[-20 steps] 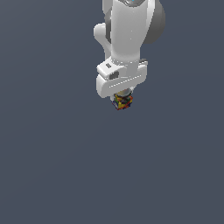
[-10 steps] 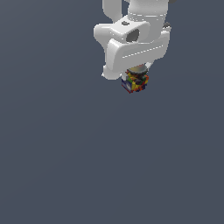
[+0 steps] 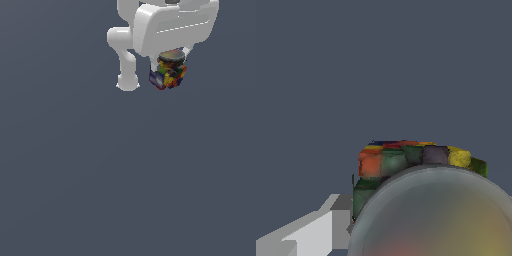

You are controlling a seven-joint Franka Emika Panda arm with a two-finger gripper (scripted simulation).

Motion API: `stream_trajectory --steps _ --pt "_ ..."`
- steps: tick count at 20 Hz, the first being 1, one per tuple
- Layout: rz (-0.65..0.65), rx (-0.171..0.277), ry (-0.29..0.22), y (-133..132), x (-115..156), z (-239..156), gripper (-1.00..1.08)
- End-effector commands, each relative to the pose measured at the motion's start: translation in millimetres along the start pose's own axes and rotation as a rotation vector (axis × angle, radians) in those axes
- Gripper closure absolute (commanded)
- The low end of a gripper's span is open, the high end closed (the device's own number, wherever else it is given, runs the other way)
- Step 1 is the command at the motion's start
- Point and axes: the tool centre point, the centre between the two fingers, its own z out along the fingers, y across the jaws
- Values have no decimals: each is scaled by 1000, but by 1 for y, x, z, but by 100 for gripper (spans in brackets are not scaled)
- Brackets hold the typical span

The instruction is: Pick up the object and move it to a goal position.

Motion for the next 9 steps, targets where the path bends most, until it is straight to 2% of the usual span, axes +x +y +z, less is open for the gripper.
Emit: stream_trajectory --steps 1,9 --pt "1 -1 2 -2 3 -11 108" --pt "1 -1 2 -5 6 -21 108"
